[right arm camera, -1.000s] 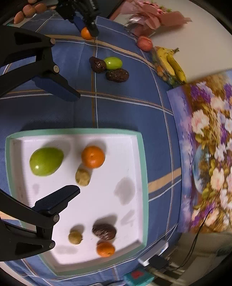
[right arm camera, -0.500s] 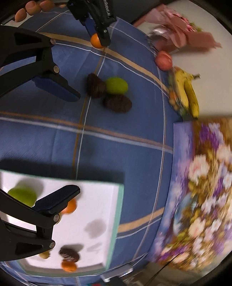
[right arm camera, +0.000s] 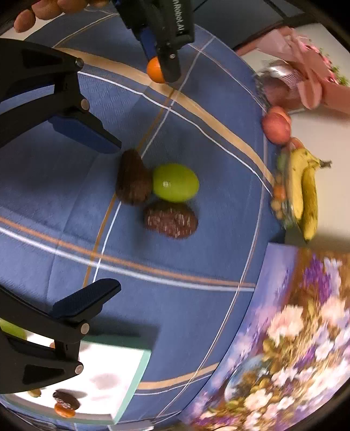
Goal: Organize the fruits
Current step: 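Grasp a brown date with the right tool while the left tool holds the mandarin, then carry the date and mandarin over the white tray with both tools, then lower both fruits into the tray and open both tools to release them, then withdraw both open tools from the tray toward the green fruit and date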
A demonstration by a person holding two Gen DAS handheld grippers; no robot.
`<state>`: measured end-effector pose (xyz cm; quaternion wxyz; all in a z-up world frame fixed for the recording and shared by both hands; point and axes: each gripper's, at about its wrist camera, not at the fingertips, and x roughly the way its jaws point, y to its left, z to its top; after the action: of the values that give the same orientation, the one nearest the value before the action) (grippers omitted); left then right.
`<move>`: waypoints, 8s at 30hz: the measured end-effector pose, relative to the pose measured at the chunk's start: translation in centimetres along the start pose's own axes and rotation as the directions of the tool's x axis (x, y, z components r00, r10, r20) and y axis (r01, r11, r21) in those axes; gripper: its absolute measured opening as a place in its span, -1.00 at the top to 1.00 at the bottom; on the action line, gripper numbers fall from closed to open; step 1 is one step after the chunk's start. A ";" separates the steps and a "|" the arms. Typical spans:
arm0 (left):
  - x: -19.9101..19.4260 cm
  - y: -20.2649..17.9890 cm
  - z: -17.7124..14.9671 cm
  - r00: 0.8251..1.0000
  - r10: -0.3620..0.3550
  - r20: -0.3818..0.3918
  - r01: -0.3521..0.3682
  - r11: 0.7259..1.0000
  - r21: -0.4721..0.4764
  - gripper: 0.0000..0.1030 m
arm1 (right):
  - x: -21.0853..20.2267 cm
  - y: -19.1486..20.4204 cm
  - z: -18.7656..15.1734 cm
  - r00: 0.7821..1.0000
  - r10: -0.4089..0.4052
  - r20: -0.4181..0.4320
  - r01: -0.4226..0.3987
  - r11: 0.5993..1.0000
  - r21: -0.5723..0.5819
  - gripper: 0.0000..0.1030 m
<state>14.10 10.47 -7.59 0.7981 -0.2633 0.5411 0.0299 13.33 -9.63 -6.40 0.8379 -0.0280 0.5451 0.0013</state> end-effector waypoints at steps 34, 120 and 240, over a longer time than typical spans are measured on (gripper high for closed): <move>0.7 0.9 0.6 0.999 -0.038 -0.015 0.037 0.999 -0.030 0.31 | 3.3 4.3 0.5 1.000 -0.004 -0.022 0.002 0.996 -0.088 -0.14; 0.9 -23.6 -21.6 0.962 -0.069 -0.266 0.242 0.670 0.702 0.31 | -11.4 -30.5 -14.9 0.982 -0.187 -0.025 0.131 0.585 0.800 -0.13; -1.6 -9.5 -3.3 0.989 0.062 0.131 -0.100 0.946 0.309 -1.00 | -8.6 -18.5 -6.6 0.982 -0.012 0.187 -0.082 0.869 0.488 -0.85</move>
<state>13.83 1.17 -3.39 0.8590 -0.1079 0.5004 -0.0082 4.41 -28.19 -0.34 0.8637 0.1968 0.4482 -0.1199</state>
